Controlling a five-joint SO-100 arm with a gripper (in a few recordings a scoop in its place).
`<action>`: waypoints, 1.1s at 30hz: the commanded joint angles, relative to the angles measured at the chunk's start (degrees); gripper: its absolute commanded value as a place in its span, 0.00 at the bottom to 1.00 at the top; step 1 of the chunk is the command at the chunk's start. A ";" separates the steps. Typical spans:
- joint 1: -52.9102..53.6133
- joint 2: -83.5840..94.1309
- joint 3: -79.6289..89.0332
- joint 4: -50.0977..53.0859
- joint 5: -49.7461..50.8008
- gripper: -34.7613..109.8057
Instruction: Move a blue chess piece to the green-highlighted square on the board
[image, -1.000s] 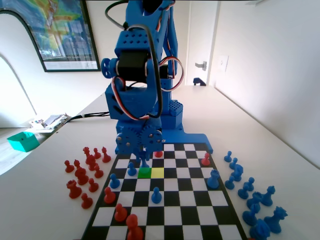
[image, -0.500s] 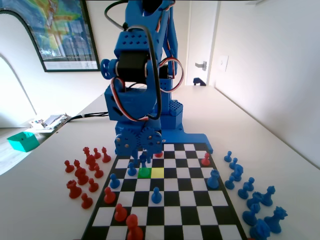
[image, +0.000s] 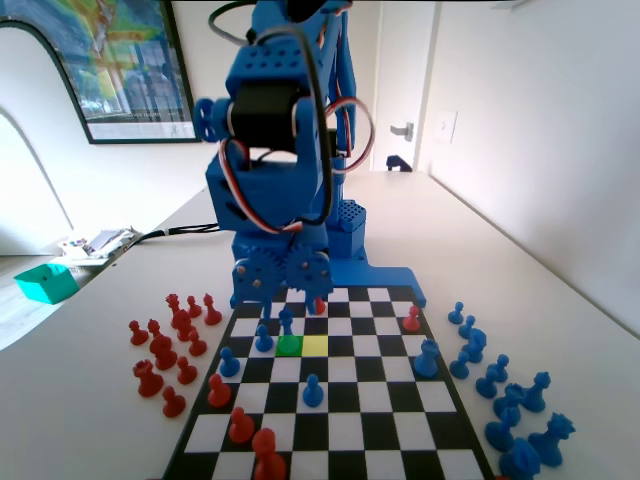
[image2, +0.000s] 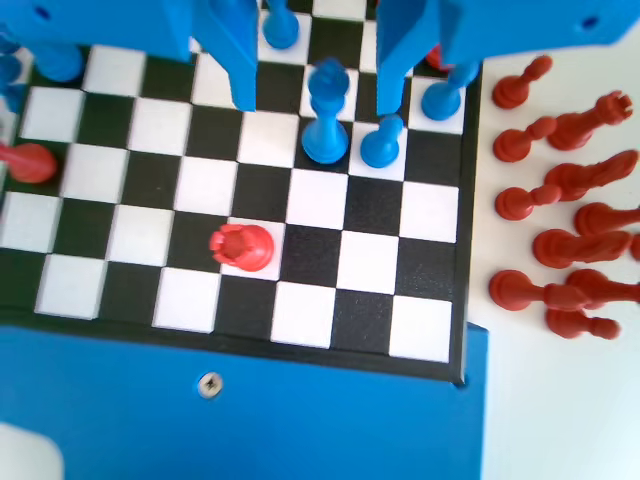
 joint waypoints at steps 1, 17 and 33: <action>0.62 6.77 -3.78 5.54 -1.49 0.35; 0.00 40.43 -5.19 29.53 -6.15 0.28; -10.11 66.71 0.97 41.75 -0.44 0.25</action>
